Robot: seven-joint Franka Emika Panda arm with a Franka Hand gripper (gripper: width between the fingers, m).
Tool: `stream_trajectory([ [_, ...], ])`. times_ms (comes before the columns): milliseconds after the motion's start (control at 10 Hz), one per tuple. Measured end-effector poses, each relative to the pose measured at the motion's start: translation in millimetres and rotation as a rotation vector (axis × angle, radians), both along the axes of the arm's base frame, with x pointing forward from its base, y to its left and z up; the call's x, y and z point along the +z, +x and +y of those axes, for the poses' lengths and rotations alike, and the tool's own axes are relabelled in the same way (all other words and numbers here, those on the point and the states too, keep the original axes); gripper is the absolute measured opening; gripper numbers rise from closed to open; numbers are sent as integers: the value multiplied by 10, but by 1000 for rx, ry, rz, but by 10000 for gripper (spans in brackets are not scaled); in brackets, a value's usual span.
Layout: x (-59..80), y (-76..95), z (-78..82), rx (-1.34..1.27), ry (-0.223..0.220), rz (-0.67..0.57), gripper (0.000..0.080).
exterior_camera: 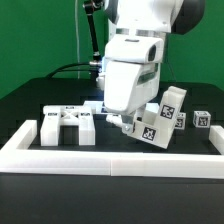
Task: Assemble chair
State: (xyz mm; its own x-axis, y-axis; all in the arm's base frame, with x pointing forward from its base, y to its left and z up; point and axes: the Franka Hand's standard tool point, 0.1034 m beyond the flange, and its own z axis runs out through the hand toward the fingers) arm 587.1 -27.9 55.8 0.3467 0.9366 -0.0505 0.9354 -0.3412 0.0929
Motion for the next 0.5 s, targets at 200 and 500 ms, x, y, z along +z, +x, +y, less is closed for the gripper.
stream_trajectory([
  [200, 26, 9, 82, -35, -18, 10, 333],
  [500, -19, -82, 327, -59, -105, 107, 333],
])
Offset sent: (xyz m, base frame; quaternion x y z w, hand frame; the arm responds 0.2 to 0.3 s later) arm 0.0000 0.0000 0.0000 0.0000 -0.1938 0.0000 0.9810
